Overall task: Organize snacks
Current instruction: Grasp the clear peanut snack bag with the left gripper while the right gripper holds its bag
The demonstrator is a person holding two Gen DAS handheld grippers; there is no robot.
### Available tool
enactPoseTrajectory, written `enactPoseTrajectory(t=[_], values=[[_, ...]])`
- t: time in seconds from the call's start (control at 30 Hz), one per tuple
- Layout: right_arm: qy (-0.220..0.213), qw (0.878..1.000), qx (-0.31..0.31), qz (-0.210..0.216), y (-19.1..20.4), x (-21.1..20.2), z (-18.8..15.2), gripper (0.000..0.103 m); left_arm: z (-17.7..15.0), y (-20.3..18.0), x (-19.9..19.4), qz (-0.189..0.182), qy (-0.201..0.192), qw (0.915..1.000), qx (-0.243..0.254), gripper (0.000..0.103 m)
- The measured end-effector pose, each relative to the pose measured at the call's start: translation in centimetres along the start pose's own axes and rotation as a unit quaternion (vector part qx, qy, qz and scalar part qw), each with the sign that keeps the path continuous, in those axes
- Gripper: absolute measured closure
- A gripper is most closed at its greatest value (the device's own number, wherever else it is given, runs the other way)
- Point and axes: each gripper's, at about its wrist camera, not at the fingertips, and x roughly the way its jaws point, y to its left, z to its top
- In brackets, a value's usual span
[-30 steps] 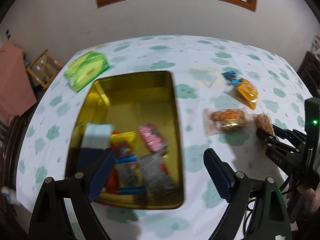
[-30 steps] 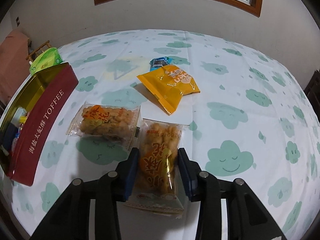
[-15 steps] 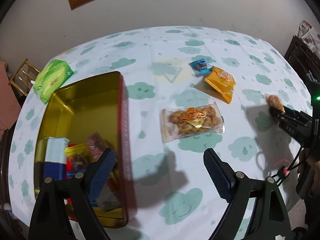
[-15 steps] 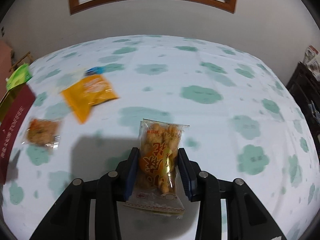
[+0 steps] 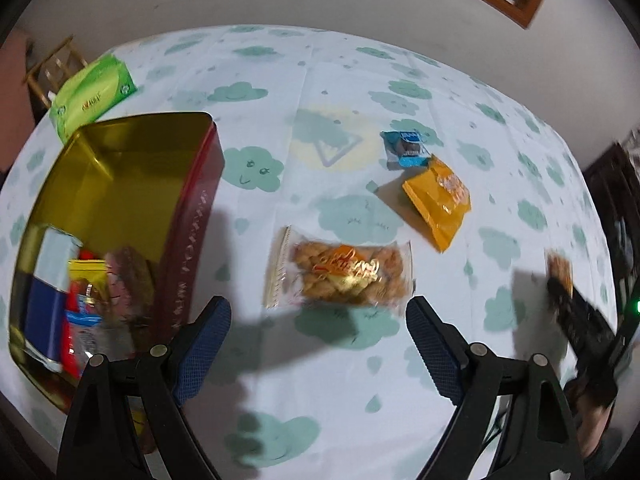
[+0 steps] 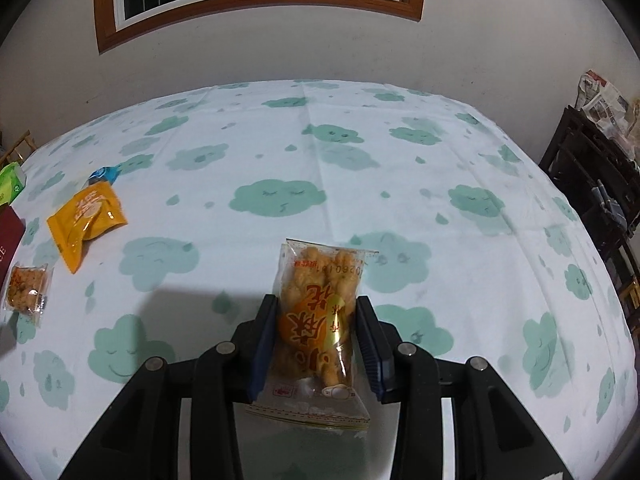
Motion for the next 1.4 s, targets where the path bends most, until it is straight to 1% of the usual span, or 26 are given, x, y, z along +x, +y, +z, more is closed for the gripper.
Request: enactPoseTrajectory(t=[0.07, 0.17, 0.33, 0.5, 0.53, 0.57, 0.67, 0.8, 1.03, 1.1, 1.17, 1.23, 1.3, 1.4], values=[[-0.001, 1.0, 0.004, 0.002, -0.4, 0.0, -0.1, 0.064, 0.5, -0.3, 0.5, 0.005, 0.004, 0.9998, -0.017, 0.017], [-0.001, 1.0, 0.013, 0.009, -0.8, 0.0, -0.1, 0.064, 1.5, -0.7, 1.4, 0.003, 0.013, 0.9984, -0.055, 0.018], [-0.001, 1.0, 0.011, 0.008, -0.8, 0.0, -0.2, 0.064, 3.0, -1.7, 2.8, 0.011, 0.024, 0.9966, -0.078, 0.018], [-0.001, 1.0, 0.012, 0.009, -0.8, 0.0, -0.2, 0.063, 3.9, -3.0, 4.3, 0.021, 0.038, 0.9971, -0.062, 0.018], [-0.001, 1.0, 0.012, 0.009, -0.7, 0.0, -0.2, 0.063, 3.9, -3.3, 4.5, 0.028, 0.041, 0.9973, -0.053, 0.018], [-0.001, 1.0, 0.012, 0.009, -0.8, 0.0, -0.2, 0.063, 3.8, -3.6, 4.6, 0.036, 0.042, 0.9976, -0.042, 0.018], [-0.001, 1.0, 0.012, 0.009, -0.8, 0.0, -0.2, 0.063, 3.2, -4.0, 4.6, 0.044, 0.045, 0.998, -0.011, 0.018], [-0.001, 1.0, 0.012, 0.009, -0.8, 0.0, -0.2, 0.063, 2.2, -3.4, 5.0, 0.056, 0.058, 0.9967, 0.005, 0.018], [-0.001, 1.0, 0.012, 0.009, -0.8, 0.0, -0.2, 0.063, 1.1, -2.4, 4.3, 0.039, 0.055, 0.9975, 0.021, 0.018], [-0.001, 1.0, 0.012, 0.009, -0.8, 0.0, -0.2, 0.063, 1.0, -2.0, 4.1, 0.035, 0.054, 0.9977, 0.021, 0.018], [-0.001, 1.0, 0.012, 0.009, -0.8, 0.0, -0.1, 0.063, 1.3, -1.6, 4.0, 0.023, 0.053, 0.9983, 0.007, 0.018], [0.0, 1.0, 0.012, 0.008, -0.8, 0.0, -0.1, 0.063, 1.5, -1.3, 3.9, 0.021, 0.056, 0.9982, -0.006, 0.019], [0.0, 1.0, 0.012, 0.008, -0.8, 0.0, -0.1, 0.063, 1.9, -1.4, 3.6, 0.014, 0.05, 0.9986, -0.014, 0.019], [0.0, 1.0, 0.012, 0.008, -0.8, 0.0, -0.1, 0.063, 2.7, -1.8, 3.3, 0.02, 0.041, 0.9988, -0.019, 0.019]])
